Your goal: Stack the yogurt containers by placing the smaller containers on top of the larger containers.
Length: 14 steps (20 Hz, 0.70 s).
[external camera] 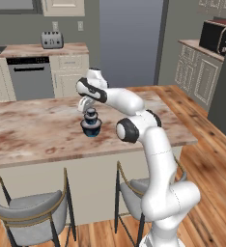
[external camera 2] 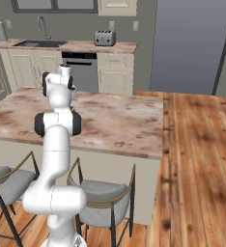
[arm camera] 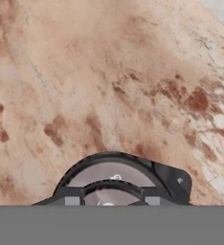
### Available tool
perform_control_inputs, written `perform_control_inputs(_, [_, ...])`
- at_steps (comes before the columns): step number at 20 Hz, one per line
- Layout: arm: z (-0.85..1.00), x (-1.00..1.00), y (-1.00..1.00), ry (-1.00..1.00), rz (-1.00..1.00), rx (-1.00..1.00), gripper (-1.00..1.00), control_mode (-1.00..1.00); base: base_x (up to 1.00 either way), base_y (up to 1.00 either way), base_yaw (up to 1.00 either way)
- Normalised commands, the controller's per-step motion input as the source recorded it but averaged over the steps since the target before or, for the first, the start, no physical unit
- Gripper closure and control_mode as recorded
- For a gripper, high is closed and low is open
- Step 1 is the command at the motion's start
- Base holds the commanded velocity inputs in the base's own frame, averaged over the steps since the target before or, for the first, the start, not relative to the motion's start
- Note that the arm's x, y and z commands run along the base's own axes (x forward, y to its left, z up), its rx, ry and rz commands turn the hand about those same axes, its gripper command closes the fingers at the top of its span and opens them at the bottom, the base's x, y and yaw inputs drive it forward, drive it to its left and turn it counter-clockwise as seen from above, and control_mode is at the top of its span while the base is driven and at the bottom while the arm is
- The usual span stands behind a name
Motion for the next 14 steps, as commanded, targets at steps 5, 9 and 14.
perform_control_inputs(5, [-0.03,0.00,0.01,0.00,0.00,0.00,-1.00,-1.00,0.00,0.00,0.00])
perform_control_inputs(9, [0.00,0.00,0.00,0.00,0.00,0.00,-1.00,-1.00,0.00,0.00,0.00])
perform_control_inputs(14, [0.04,0.00,0.00,0.00,0.00,0.00,-1.00,-1.00,0.00,0.00,0.00])
